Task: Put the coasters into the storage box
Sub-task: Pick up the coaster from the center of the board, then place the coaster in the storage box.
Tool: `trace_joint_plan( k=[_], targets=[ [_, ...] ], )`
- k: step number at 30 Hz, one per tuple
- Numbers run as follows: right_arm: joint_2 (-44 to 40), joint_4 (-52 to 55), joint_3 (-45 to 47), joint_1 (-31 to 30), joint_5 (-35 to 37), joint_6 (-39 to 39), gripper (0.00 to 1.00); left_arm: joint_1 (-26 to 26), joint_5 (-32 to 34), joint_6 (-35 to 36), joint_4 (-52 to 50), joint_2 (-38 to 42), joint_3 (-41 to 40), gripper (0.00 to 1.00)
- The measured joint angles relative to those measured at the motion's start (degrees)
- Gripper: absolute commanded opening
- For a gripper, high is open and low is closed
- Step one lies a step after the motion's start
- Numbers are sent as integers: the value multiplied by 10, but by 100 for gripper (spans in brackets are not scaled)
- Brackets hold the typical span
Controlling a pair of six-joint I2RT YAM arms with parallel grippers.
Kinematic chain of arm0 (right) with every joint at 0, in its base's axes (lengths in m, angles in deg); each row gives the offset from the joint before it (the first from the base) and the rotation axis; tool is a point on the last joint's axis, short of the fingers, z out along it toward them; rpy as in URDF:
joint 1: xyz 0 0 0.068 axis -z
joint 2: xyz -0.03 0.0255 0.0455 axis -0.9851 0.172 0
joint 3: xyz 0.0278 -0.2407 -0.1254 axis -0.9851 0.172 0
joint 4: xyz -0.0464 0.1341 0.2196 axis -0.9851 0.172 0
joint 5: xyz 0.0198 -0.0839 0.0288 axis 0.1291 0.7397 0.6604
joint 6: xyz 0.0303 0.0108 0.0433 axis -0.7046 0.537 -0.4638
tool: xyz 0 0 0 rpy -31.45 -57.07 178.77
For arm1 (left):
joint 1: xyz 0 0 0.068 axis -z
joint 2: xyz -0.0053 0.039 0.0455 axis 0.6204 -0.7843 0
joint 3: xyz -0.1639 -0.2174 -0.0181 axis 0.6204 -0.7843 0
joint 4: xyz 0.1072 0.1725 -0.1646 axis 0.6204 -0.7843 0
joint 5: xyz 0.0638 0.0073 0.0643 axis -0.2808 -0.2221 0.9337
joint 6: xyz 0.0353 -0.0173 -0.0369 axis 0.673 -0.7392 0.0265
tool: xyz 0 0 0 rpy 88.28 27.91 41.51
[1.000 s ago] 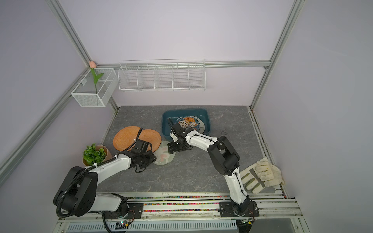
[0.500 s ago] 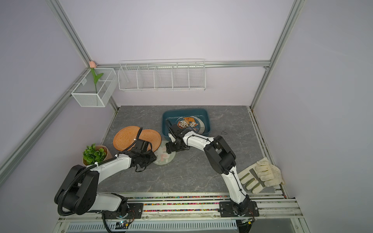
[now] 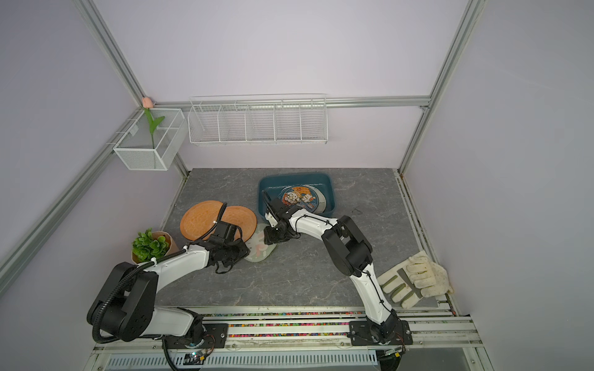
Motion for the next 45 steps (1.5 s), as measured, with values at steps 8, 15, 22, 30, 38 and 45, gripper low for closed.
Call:
trace_joint_plan(
  k=[8, 15, 22, 30, 38, 45],
  targets=[
    [0, -4, 1, -4, 0, 3, 7, 0, -3, 0, 1, 2, 0, 49],
    [-35, 22, 28, -3, -1, 9, 7, 0, -9, -2, -23, 20, 0, 62],
    [-127, 85, 44, 2, -7, 25, 7, 0, -9, -9, -58, 47, -10, 68],
    [-175, 163, -23, 32, -22, 46, 7, 0, -9, -12, -64, 51, -10, 73],
    [-171, 191, -127, 71, -35, 50, 7, 0, -9, -12, -64, 51, -10, 76],
    [-104, 170, -220, 106, -34, 49, 7, 0, -9, -12, -64, 51, -10, 77]
  ],
)
